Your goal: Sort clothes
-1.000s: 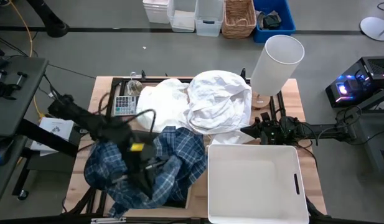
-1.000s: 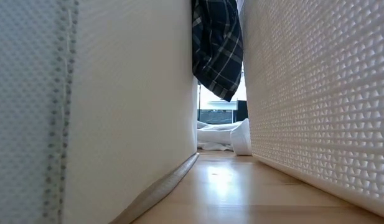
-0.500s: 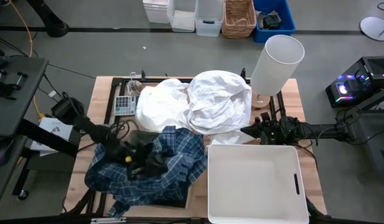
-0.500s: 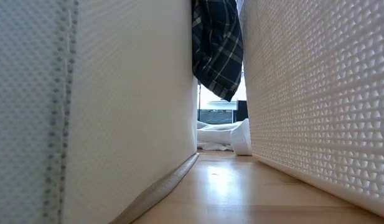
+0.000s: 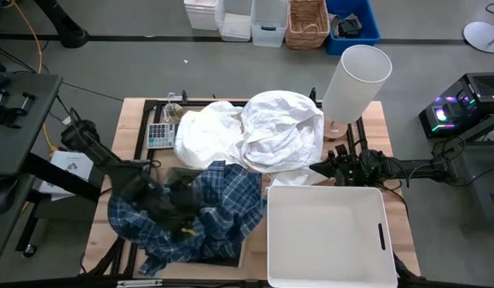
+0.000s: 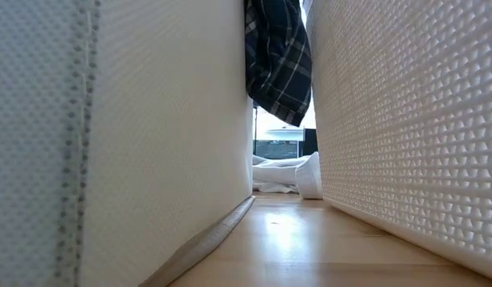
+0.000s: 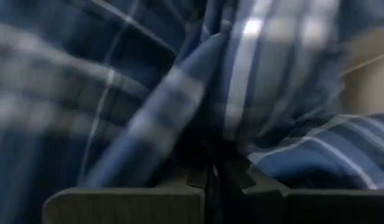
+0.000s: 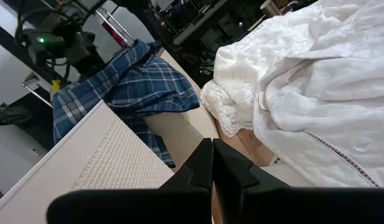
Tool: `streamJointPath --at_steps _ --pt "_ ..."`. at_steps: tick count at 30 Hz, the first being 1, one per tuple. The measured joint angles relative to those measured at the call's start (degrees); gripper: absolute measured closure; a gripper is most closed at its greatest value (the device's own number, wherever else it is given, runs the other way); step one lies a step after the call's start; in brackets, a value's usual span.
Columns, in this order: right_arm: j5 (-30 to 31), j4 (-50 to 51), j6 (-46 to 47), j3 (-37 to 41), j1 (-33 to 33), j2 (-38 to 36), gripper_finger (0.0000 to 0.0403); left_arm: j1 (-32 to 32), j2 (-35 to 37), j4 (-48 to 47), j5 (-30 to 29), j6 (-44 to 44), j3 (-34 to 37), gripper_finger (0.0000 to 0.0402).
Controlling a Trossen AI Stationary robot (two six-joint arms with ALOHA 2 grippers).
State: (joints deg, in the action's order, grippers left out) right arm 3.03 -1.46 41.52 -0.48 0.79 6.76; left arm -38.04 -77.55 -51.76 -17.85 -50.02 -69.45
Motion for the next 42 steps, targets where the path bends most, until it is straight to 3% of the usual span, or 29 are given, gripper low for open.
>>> streamJointPath --at_steps 12,17,20,28,30,34,42 --pt "-0.01 0.00 0.01 -0.01 0.00 -0.02 0.0402 5.32 -27.08 8.67 9.68 13.31 -0.85 0.0401" --pt "-0.01 0.00 0.00 -0.01 0.00 0.00 0.0402 7.78 -32.72 12.89 13.50 16.25 -1.23 0.0401" --pt "-0.01 0.00 0.00 -0.01 -0.01 -0.01 0.0402 9.52 -32.86 13.00 14.99 17.05 -1.21 0.0401" --pt "0.00 0.00 0.00 -0.01 -0.02 0.04 0.0402 13.60 -30.63 10.90 26.48 15.80 -0.88 0.0383" --pt "-0.02 0.00 0.00 -0.01 0.00 -0.03 0.0402 14.34 -28.77 8.56 29.53 15.14 -1.89 0.0360" --pt "-0.01 0.00 0.01 -0.01 -0.01 -0.01 0.0402 14.88 -23.45 2.59 29.66 17.71 -6.09 0.0303" --pt "-0.01 0.00 0.00 -0.01 0.00 -0.02 0.0402 18.20 -16.15 -10.86 29.63 28.74 -20.92 0.0191"
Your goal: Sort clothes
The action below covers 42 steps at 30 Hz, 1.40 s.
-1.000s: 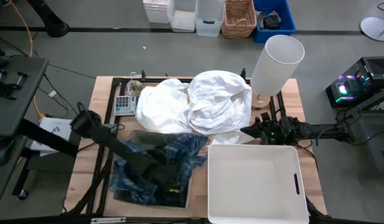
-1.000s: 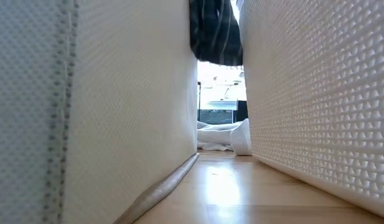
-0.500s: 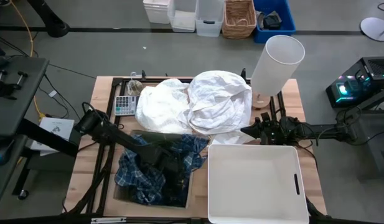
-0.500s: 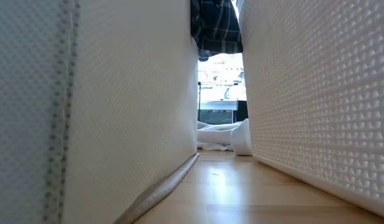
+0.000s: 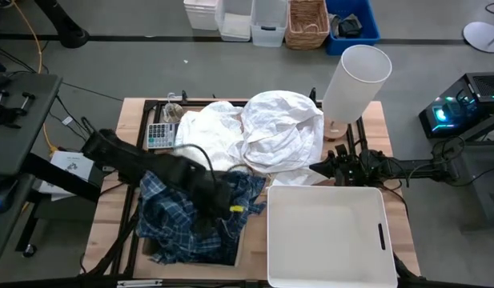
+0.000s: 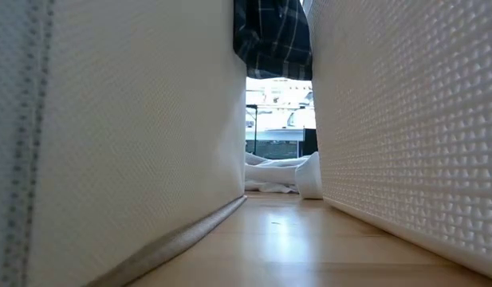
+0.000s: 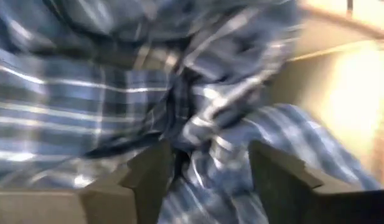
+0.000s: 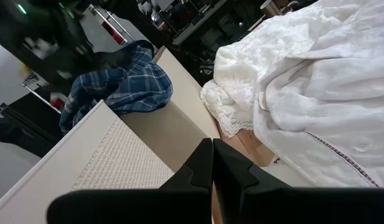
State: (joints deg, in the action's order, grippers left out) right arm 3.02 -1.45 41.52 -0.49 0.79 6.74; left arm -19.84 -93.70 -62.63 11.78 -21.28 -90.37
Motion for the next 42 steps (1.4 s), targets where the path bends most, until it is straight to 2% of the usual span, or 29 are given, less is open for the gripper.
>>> streamJointPath --at_steps 3,7,9,10,13,16,19,24,32,35,42 --pt "0.01 0.00 -0.01 0.00 0.00 0.00 0.0402 1.75 -0.27 -7.66 -0.88 7.27 -7.90 0.0163" --pt "-0.02 -0.02 -0.01 0.00 0.01 0.00 0.0402 5.68 -0.34 -11.11 -13.29 18.70 -16.35 0.0144" --pt "0.00 0.00 -0.01 0.00 0.01 0.00 0.0402 10.16 -0.10 -8.84 -15.22 22.59 -17.68 0.0142" --pt "-0.01 0.00 -0.01 0.00 0.01 0.00 0.0402 13.44 -0.40 -7.43 -12.67 23.30 -17.50 0.0142" --pt "0.00 0.00 0.00 0.00 0.01 0.01 0.0402 22.71 -4.21 1.45 1.26 21.44 -15.84 0.0142" --pt "-0.01 -0.02 -0.01 0.00 0.01 -0.02 0.0402 26.23 -8.76 12.28 12.26 17.89 -15.36 0.0142" --pt "0.01 0.00 0.02 0.00 -0.01 0.07 0.0402 25.00 -10.88 14.90 14.43 24.91 -15.86 0.0142" --pt "-0.01 -0.01 0.01 0.00 0.01 0.06 0.0402 22.82 -15.86 7.91 13.92 33.35 -15.45 0.0142" --pt "-0.01 0.00 -0.01 0.00 0.01 0.06 0.0402 18.63 -17.47 7.40 16.14 35.07 -15.63 0.0142" --pt "0.00 0.00 -0.01 0.00 -0.01 0.04 0.0402 16.96 -17.95 7.37 14.44 35.09 -15.77 0.0142" --pt "-0.02 -0.01 -0.01 0.00 -0.01 0.04 0.0402 13.31 -20.83 7.80 3.82 39.60 -15.96 0.0152"
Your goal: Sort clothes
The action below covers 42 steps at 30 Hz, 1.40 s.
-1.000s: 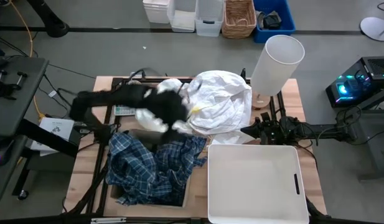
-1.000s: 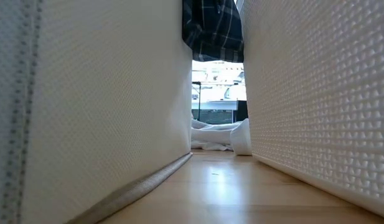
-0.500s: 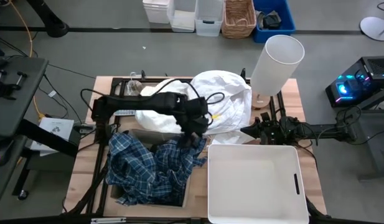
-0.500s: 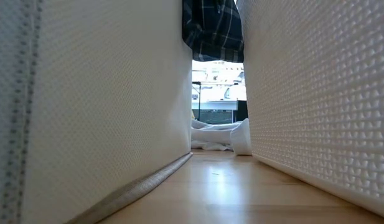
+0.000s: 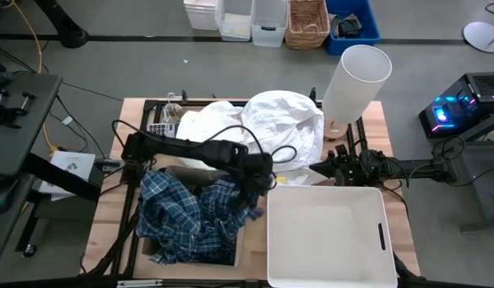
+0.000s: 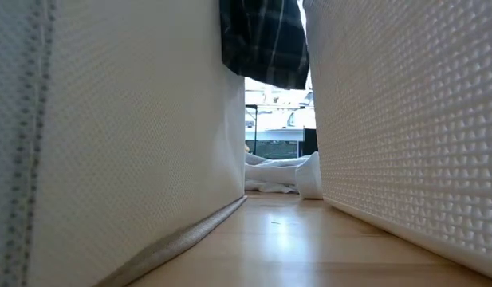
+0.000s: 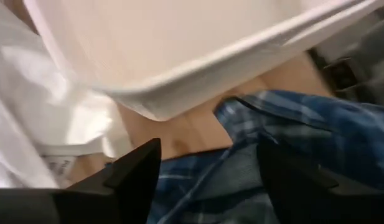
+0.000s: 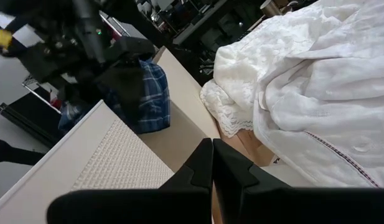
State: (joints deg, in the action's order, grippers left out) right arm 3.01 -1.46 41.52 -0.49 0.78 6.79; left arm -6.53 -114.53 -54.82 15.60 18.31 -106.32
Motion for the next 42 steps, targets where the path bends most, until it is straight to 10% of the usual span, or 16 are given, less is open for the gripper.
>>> streamJointPath --at_steps 8,13,28,42 --pt "0.02 0.00 0.00 0.00 0.01 0.00 0.0402 -2.44 -0.34 -1.94 -11.86 -1.03 -0.04 0.0374" --pt "0.00 0.00 0.00 0.00 0.01 0.00 0.0402 -2.26 -0.73 -10.82 -20.22 1.67 -2.64 0.0399" --pt "0.02 0.01 0.00 0.00 0.01 -0.02 0.0402 -4.15 7.68 -14.86 -11.44 4.12 -19.30 0.0390" --pt "0.02 0.01 0.00 0.00 0.01 0.02 0.0402 -9.74 -2.53 -19.32 -21.99 -0.20 -18.95 0.0182"
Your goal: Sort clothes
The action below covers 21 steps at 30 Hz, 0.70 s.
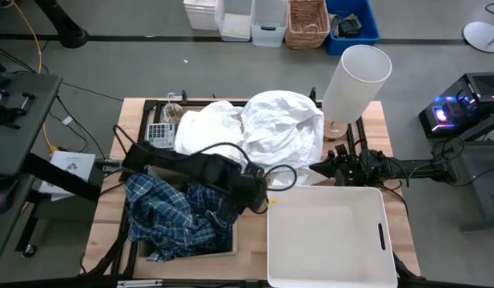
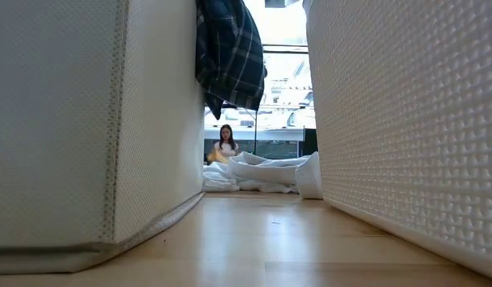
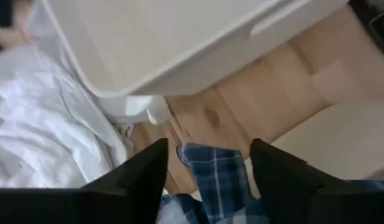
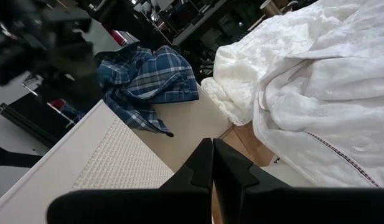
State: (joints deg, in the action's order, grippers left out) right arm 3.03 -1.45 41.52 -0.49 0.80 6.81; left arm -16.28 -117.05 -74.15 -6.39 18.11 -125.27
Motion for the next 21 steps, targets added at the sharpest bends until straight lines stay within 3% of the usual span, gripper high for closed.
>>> streamJointPath --at_steps 6,15,18,21 --pt "-0.01 -0.01 0.00 0.00 -0.01 0.00 0.0402 0.64 -4.31 -3.30 -2.38 -3.84 -0.02 0.0138" --pt "-0.01 0.00 0.00 0.00 -0.01 -0.02 0.0402 0.94 -7.75 -11.75 -14.47 -9.01 -0.31 0.0144" --pt "-0.02 0.00 0.00 0.00 -0.02 -0.02 0.0402 0.66 -7.78 -13.34 -17.38 -10.16 -0.31 0.0204" --pt "0.00 0.00 0.00 0.01 0.00 -0.02 0.0402 0.34 -7.69 -15.78 -17.41 -11.96 -0.23 0.0335"
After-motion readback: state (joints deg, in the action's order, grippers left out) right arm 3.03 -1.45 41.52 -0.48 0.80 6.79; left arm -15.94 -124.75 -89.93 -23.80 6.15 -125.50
